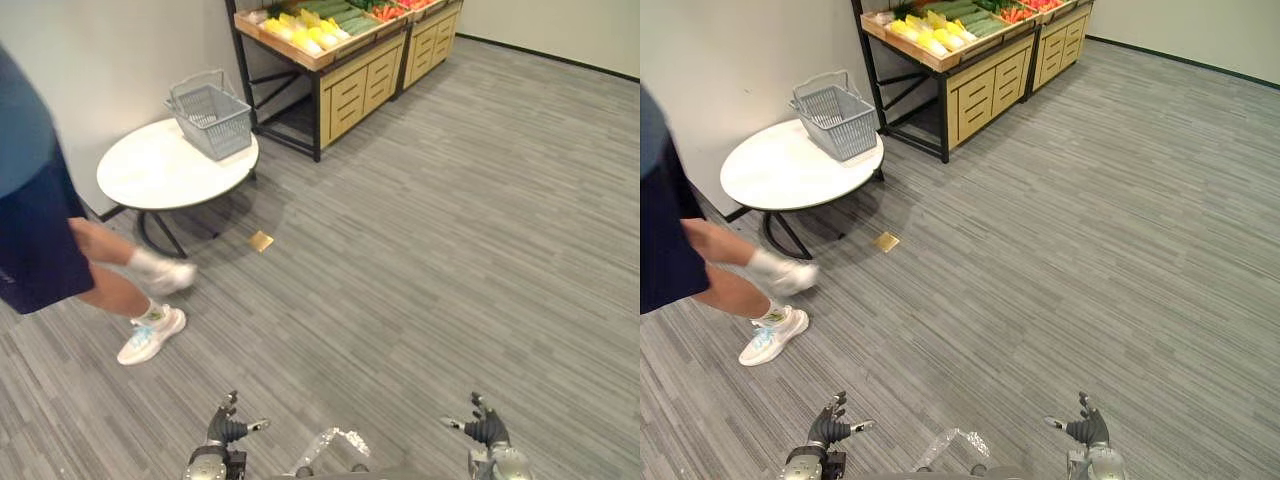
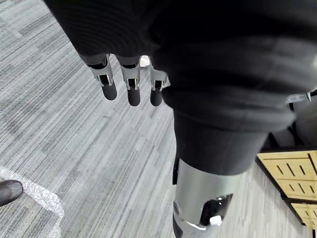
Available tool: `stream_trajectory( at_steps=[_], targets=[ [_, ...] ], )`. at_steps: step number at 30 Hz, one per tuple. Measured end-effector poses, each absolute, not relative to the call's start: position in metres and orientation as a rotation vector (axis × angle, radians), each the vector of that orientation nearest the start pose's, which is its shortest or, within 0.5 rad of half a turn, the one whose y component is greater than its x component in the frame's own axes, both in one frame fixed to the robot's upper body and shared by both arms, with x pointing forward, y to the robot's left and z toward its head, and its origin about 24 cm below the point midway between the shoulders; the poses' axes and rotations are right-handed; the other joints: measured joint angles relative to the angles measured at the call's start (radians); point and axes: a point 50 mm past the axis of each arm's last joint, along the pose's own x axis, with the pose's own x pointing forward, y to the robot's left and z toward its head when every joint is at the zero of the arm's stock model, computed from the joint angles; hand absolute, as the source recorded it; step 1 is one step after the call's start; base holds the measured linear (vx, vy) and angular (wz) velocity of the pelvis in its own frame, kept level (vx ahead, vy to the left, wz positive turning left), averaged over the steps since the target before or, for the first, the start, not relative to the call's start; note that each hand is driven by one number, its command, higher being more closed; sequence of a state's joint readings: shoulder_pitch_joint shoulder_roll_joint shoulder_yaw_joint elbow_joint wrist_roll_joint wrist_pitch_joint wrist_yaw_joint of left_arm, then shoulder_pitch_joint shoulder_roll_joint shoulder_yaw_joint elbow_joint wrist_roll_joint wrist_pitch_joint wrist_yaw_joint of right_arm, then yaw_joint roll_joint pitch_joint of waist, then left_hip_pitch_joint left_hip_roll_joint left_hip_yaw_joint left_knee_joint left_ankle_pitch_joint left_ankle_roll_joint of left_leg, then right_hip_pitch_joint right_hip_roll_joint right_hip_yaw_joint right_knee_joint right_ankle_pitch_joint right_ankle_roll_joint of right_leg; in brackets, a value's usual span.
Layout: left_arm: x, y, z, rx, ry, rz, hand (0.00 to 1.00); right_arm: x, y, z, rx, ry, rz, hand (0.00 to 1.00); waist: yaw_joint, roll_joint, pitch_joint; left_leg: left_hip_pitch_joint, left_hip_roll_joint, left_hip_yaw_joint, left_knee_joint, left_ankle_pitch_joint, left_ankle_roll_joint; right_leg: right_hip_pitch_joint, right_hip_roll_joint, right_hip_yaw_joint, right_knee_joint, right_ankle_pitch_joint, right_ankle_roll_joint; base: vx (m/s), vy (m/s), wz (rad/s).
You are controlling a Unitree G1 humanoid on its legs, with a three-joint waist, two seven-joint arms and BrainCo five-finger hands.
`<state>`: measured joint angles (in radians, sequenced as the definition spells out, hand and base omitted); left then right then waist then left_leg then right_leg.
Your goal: Pick vegetable in the basket
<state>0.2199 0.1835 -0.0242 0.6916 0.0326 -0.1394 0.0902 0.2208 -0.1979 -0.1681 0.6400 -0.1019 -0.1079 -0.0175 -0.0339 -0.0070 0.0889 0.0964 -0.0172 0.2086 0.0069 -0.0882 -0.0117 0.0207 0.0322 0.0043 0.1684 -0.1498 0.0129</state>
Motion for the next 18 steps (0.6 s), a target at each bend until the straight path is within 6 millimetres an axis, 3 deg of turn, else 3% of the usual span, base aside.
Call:
stream_trajectory(
  at_steps=[6, 14, 18],
  targets=[
    [0.129, 0.234, -0.111, 0.242, 0.711, 0.208, 0.00, 0.125, -0.259, -0.106, -0.287, 0.743, -0.227, 0.00, -0.007, 0.009, 0.005, 0.010, 0.000, 0.001, 0.000, 0.000, 0.000, 0.010, -0.001, 0.006, 0.000, 0.000, 0.000, 0.04, 0.018, 0.01],
    [0.129, 0.237, -0.110, 0.203, 0.708, 0.246, 0.00, 0.125, -0.267, -0.103, -0.299, 0.738, -0.245, 0.00, -0.011, 0.015, 0.008, -0.013, -0.002, -0.012, 0.000, -0.007, 0.007, -0.010, -0.003, 0.000, 0.000, -0.014, 0.004, -0.04, -0.009, 0.03],
    [0.119, 0.234, -0.114, 0.169, 0.730, 0.264, 0.00, 0.128, -0.268, -0.098, -0.293, 0.713, -0.256, 0.00, -0.015, 0.021, 0.009, -0.045, -0.004, -0.012, 0.017, -0.017, 0.011, -0.029, -0.007, -0.004, 0.008, -0.021, 0.011, -0.09, -0.013, 0.02]
  ],
)
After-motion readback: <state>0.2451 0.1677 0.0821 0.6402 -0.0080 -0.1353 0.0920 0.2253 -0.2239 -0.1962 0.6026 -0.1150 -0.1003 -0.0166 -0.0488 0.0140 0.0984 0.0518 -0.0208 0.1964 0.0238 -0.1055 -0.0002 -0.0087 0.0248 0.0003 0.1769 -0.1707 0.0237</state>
